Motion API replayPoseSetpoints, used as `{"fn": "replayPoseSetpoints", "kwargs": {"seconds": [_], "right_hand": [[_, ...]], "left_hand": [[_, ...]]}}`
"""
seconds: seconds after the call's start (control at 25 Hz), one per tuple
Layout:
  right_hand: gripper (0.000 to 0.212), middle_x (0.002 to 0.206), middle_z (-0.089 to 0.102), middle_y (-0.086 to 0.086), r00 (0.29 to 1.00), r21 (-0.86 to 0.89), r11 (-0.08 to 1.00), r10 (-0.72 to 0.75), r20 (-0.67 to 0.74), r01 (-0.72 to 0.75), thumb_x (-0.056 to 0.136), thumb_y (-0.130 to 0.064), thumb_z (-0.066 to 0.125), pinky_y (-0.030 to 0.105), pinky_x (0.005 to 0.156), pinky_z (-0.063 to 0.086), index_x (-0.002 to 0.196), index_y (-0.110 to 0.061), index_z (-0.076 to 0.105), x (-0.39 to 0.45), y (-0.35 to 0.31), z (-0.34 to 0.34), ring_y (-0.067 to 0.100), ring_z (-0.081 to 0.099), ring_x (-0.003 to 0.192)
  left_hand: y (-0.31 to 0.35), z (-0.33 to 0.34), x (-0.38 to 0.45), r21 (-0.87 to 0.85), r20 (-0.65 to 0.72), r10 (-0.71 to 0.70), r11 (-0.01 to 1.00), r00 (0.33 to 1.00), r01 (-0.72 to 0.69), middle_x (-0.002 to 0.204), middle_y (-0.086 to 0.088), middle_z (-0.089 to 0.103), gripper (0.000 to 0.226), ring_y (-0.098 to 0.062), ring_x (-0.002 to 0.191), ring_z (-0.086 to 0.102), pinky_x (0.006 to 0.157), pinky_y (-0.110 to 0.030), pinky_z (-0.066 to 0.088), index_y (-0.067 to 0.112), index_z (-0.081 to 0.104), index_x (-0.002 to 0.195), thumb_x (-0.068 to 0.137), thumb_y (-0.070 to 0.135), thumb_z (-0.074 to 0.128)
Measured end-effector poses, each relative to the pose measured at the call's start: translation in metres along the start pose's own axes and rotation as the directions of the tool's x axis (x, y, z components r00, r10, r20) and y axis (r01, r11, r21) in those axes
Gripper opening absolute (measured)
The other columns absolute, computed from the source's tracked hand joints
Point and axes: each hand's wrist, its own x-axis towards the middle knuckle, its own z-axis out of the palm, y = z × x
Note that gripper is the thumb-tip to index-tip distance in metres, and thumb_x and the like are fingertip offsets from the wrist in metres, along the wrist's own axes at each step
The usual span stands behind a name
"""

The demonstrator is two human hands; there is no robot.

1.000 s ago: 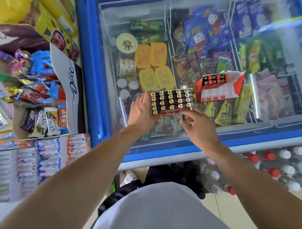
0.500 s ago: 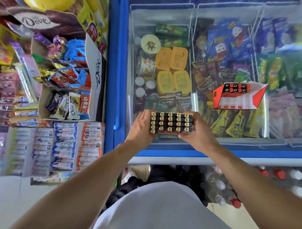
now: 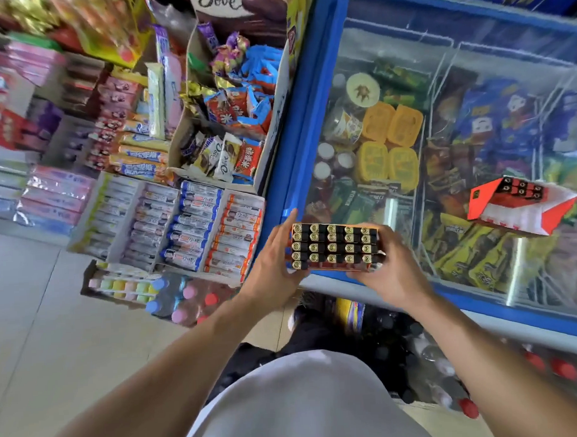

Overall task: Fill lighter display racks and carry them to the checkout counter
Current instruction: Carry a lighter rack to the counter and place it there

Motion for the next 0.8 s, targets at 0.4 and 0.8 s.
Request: {"fn": "replayPoseSetpoints", "kwargs": {"seconds": [0.4, 0.8], "right_hand": [[0.072, 0.103, 0.066, -0.021, 0.995, 0.007, 1.000, 0.007, 0.099, -0.007, 0.066, -0.007, 0.091, 0.000, 0.072, 0.040, 0.123, -0.029, 0.052, -0.076, -0.133, 0.188, -0.021, 0.060, 0.085], [0.059, 0.096, 0.073, -0.010, 0.961, 0.010, 0.999, -0.043, 0.273, 0.041, 0.068, 0.001, 0.088, 0.013, 0.074, 0.051, 0.118, -0.018, 0.063, -0.085, -0.246, 0.371, -0.012, 0.066, 0.082]], "left_hand": [[-0.118, -0.141, -0.165, -0.139, -0.193, -0.026, 0.990, 0.981, -0.001, 0.125, 0.014, 0.065, 0.089, -0.001, 0.107, 0.065, 0.094, -0.031, 0.055, 0.039, 0.033, 0.146, 0.077, 0.022, 0.087], [-0.249, -0.287, -0.270, -0.126, -0.342, -0.108, 0.990, 0.933, 0.068, 0.142, 0.010, 0.059, 0.099, -0.008, 0.120, 0.063, 0.101, -0.040, 0.054, 0.036, 0.033, 0.156, 0.075, 0.035, 0.089]]}}
